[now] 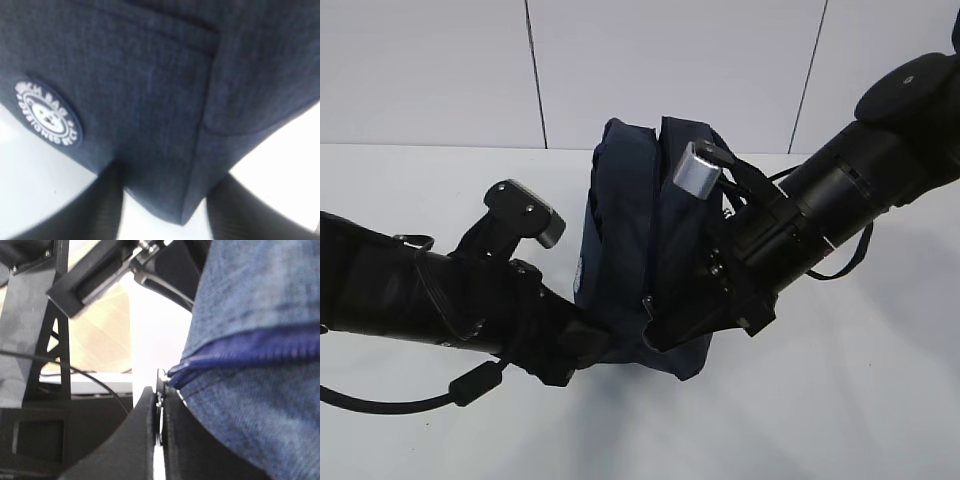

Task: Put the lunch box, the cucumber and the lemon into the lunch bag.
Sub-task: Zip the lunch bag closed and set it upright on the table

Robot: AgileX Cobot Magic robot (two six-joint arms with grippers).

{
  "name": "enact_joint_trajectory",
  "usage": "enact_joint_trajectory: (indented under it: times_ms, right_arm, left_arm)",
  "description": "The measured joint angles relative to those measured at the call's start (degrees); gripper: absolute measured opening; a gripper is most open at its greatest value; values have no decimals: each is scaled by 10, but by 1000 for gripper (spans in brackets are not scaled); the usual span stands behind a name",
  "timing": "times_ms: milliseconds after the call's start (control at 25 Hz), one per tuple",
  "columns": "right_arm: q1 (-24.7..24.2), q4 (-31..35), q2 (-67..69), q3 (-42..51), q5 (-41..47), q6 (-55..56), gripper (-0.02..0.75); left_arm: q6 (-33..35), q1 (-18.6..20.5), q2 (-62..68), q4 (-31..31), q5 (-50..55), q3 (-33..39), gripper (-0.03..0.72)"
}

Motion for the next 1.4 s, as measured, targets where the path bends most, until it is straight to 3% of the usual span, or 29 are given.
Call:
enact_joint_trajectory:
  times_ms: [120,240,600,880,1400]
  right_arm:
    - [0,1,0,-1,0,0,20]
    - [0,1,0,-1,0,-1,20]
    - [0,-23,0,-11,2,12,20]
    - [1,-95,0,-56,12,66,20]
    - [1,-99,0,-62,27,78,20]
  left_arm:
    - [11,-1,1,0,4,-9,105]
    - [14,-1,1,0,5,-13,32]
    - [15,-1,4,0,7,-13,18]
    - [15,-1,17,-7,18,-16,18]
    - [16,-1,54,-8,14,-16,15]
